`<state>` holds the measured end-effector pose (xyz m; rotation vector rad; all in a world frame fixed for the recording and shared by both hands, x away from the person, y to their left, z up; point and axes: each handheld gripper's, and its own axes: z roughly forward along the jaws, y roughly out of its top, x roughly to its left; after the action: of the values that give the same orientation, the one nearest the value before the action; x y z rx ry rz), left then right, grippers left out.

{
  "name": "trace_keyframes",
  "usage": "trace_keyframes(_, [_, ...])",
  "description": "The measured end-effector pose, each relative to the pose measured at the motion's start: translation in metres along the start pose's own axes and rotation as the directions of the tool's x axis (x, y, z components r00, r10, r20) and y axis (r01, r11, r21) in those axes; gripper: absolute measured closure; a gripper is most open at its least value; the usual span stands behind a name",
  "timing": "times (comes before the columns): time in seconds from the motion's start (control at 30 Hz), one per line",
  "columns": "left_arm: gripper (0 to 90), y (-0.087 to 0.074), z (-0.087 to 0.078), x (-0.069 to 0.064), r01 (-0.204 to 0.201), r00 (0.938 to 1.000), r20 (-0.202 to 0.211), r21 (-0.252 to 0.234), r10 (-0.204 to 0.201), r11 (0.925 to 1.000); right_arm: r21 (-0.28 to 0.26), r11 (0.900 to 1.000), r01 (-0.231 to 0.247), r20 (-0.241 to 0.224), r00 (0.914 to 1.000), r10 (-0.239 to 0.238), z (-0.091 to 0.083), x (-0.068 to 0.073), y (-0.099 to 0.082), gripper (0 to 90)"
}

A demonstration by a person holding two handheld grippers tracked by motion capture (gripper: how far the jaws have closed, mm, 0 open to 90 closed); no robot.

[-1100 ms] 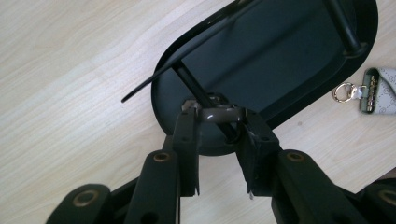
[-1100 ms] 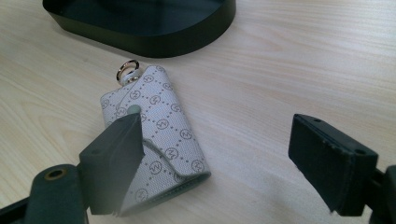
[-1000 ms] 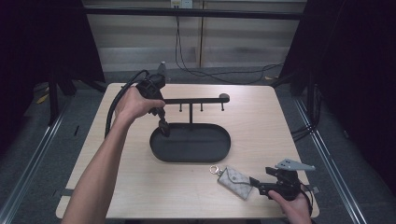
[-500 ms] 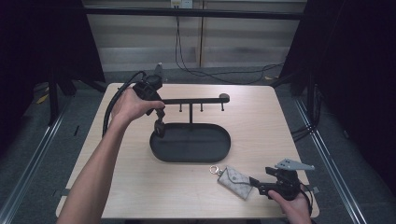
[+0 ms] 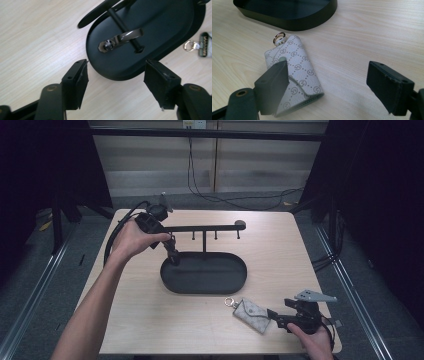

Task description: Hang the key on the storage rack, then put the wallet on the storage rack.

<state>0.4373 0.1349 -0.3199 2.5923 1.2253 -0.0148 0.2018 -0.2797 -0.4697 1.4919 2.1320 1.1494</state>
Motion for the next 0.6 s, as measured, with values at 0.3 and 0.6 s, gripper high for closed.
trace_keyframes(0.3, [25.7,-0.024,-0.002,0.005,-0.009,0.9989,0.044,-0.111,0.014,0.9938,0.001,1.0000,0.005,0.005,1.0000,-0.005,0.000,0.001,0.000,17.9])
trace_keyframes(0.6, [18.3,-0.043,0.001,0.007,-0.035,0.9979,0.047,-0.200,0.045,0.9792,0.000,1.0000,-0.001,0.006,1.0000,0.001,0.000,0.000,0.000,17.9])
